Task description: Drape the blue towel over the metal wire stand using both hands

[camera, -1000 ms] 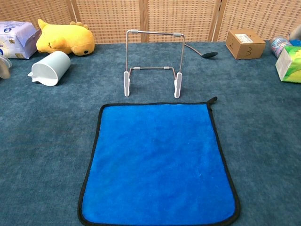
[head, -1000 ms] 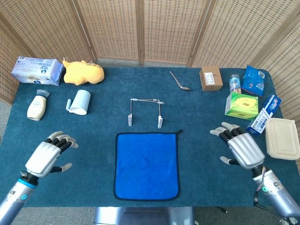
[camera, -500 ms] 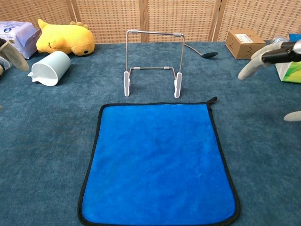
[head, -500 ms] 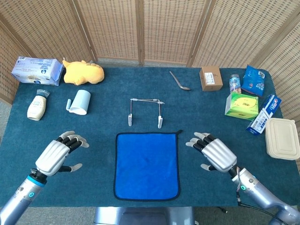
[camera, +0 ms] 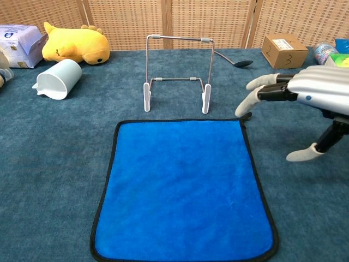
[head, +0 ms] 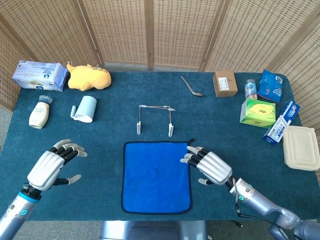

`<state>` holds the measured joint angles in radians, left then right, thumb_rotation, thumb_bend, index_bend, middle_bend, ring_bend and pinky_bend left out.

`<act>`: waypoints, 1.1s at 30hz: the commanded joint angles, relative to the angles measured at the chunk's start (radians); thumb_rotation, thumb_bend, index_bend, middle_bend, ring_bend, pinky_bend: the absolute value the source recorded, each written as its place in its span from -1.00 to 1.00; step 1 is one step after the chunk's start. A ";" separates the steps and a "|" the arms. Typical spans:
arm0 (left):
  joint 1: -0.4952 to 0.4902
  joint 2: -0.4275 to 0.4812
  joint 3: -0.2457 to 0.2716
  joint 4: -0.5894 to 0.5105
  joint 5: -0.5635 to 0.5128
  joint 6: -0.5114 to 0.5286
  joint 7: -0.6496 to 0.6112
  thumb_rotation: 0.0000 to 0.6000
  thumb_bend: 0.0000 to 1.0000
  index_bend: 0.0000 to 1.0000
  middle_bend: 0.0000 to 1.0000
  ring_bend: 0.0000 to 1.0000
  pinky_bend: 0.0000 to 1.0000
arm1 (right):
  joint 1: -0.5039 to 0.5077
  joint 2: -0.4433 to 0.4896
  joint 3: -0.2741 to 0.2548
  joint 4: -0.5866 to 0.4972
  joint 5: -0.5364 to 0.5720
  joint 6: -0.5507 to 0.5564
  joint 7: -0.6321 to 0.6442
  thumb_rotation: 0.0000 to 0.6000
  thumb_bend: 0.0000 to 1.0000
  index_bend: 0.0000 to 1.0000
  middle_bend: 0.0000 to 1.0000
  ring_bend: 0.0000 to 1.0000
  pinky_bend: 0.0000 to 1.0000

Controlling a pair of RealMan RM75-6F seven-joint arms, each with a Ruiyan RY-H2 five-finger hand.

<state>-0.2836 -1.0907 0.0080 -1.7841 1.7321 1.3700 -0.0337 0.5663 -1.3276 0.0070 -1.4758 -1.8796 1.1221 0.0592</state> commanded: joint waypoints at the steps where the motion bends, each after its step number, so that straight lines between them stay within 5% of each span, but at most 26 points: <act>1: 0.009 0.004 0.006 0.002 0.001 0.013 -0.007 1.00 -0.64 -0.31 -0.31 -0.42 -0.63 | 0.018 -0.036 -0.010 0.040 -0.017 0.006 0.007 1.00 -0.71 -0.54 -0.49 -0.81 -0.54; 16: 0.047 -0.006 0.033 0.010 -0.005 0.052 -0.017 1.00 -0.64 -0.31 -0.31 -0.41 -0.63 | 0.090 -0.196 -0.019 0.236 -0.021 -0.003 0.008 1.00 -0.70 -0.54 -0.49 -0.84 -0.58; 33: 0.051 -0.020 0.038 0.014 -0.010 0.050 -0.020 1.00 -0.64 -0.31 -0.31 -0.41 -0.63 | 0.120 -0.293 -0.089 0.490 -0.024 0.052 0.096 1.00 -0.72 -0.54 -0.49 -0.87 -0.59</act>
<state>-0.2322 -1.1111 0.0459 -1.7700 1.7218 1.4200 -0.0534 0.6830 -1.6145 -0.0754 -0.9940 -1.9020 1.1710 0.1518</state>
